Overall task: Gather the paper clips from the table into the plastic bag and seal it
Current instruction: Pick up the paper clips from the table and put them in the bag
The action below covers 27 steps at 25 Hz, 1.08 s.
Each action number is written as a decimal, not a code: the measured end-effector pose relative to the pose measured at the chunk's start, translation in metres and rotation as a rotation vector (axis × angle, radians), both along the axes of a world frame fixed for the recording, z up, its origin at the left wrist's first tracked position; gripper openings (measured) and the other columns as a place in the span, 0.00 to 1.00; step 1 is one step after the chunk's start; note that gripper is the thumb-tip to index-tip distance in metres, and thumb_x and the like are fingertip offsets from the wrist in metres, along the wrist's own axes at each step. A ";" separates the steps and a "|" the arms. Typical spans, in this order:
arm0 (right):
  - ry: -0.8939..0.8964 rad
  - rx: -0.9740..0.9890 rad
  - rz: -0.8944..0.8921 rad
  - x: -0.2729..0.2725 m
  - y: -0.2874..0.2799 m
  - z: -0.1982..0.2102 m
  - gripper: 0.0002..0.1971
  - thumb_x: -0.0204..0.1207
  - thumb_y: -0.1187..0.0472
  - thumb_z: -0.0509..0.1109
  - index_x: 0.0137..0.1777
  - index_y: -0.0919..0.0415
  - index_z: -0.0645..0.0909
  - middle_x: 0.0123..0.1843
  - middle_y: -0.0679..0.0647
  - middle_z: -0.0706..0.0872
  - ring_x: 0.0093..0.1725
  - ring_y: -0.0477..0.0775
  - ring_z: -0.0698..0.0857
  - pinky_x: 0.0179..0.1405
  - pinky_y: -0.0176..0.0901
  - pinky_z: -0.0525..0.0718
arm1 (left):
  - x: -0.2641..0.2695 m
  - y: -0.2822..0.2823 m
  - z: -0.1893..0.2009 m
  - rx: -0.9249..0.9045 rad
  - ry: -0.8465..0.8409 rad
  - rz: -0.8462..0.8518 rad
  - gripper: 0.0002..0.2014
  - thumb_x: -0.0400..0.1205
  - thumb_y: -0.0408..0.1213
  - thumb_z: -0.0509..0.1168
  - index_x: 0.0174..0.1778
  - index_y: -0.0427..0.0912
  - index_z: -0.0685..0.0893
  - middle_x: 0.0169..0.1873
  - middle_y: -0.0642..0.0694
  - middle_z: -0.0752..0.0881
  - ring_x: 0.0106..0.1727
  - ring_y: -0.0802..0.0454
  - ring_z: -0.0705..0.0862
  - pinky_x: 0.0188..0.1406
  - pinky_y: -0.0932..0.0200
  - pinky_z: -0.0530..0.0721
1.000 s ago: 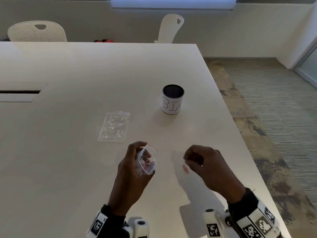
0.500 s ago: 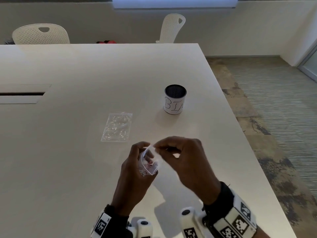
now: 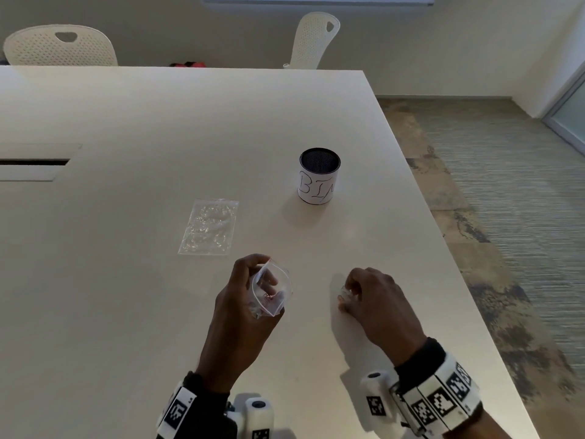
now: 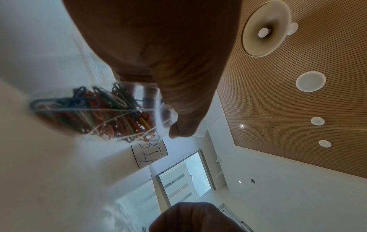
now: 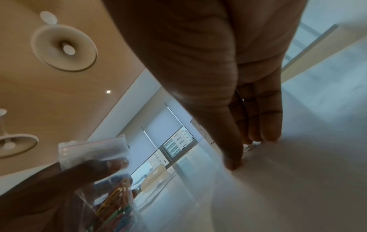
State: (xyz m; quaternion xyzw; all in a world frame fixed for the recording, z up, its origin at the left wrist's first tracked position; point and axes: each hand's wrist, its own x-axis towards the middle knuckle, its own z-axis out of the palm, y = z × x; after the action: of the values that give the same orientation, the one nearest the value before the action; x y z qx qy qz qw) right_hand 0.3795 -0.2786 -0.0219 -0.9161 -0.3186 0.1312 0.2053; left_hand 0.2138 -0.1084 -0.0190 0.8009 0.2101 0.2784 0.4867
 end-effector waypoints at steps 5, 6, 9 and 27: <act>0.104 0.018 -0.024 0.003 0.006 -0.003 0.07 0.81 0.55 0.76 0.54 0.55 0.84 0.47 0.51 0.91 0.52 0.56 0.88 0.55 0.51 0.87 | -0.001 0.002 -0.001 -0.008 0.005 0.010 0.27 0.74 0.26 0.81 0.65 0.48 0.79 0.47 0.54 0.89 0.48 0.52 0.91 0.44 0.61 0.90; 0.102 0.007 -0.021 0.003 0.006 -0.003 0.07 0.81 0.55 0.75 0.54 0.55 0.84 0.48 0.52 0.92 0.52 0.57 0.88 0.55 0.51 0.88 | -0.001 0.002 -0.001 -0.007 0.006 0.007 0.27 0.74 0.27 0.81 0.65 0.48 0.79 0.47 0.54 0.89 0.48 0.52 0.91 0.44 0.60 0.91; -0.032 -0.082 0.033 -0.003 0.010 0.000 0.06 0.80 0.57 0.71 0.53 0.57 0.82 0.51 0.56 0.90 0.51 0.60 0.88 0.51 0.49 0.85 | 0.000 0.001 -0.001 0.001 0.003 0.006 0.28 0.74 0.27 0.81 0.66 0.49 0.78 0.46 0.54 0.89 0.47 0.51 0.91 0.45 0.57 0.91; 0.141 0.478 0.437 -0.034 0.060 0.089 0.07 0.76 0.61 0.82 0.51 0.56 0.88 0.44 0.46 0.93 0.42 0.43 0.92 0.46 0.43 0.92 | -0.003 0.003 0.001 0.044 0.039 -0.010 0.31 0.74 0.31 0.82 0.69 0.50 0.75 0.51 0.54 0.89 0.51 0.57 0.91 0.42 0.70 0.89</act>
State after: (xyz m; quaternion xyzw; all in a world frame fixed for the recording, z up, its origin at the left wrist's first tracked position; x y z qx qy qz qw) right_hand 0.3458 -0.2188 0.0674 -0.7405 -0.5143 0.1569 0.4031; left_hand 0.2111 -0.1054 -0.0182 0.8178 0.2092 0.2647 0.4662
